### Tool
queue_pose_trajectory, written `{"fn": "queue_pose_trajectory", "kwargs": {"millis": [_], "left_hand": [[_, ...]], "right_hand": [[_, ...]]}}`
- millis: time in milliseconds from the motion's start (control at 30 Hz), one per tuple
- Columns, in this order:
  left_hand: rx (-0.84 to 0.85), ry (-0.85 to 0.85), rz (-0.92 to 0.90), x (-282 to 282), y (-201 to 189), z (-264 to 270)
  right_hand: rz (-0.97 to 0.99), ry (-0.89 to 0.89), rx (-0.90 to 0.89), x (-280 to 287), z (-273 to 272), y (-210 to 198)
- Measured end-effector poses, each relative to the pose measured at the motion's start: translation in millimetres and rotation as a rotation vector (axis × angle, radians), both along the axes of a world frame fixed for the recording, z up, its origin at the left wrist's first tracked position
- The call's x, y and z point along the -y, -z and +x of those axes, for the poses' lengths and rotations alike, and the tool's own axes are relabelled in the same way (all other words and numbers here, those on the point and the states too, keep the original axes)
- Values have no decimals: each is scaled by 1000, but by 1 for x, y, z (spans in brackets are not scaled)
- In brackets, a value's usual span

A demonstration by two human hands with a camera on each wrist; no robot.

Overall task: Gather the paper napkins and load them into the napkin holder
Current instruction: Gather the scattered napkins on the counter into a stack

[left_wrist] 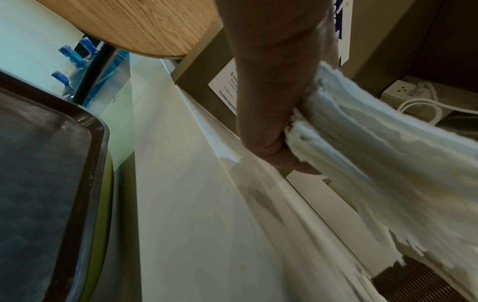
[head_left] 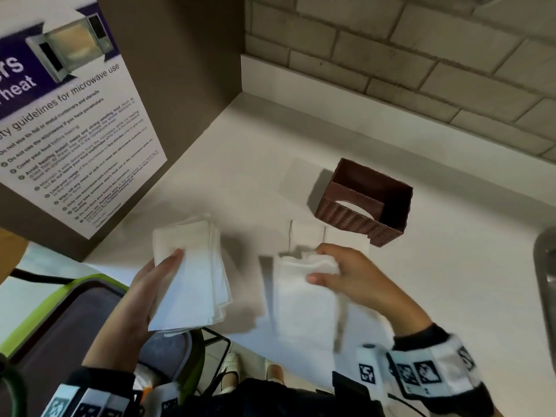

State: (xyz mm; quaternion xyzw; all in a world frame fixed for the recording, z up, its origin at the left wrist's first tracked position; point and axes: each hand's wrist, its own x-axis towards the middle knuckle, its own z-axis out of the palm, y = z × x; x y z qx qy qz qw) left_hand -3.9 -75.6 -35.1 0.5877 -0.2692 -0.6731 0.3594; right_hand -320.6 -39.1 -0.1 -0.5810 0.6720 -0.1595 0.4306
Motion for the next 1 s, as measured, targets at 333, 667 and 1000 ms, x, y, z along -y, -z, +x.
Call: {"fn": "queue_pose_trajectory", "kwargs": {"millis": [333,667,1000], "left_hand": [[39,48,-4,4,1,-15],[41,36,-34,3,-2,-19],[16,45,-60,6,4,-21]], "right_hand": [[3,330,-242,13,-47,15],[50,537,-628,0,-33,52],[115,566,-246,3,-42,45]]}}
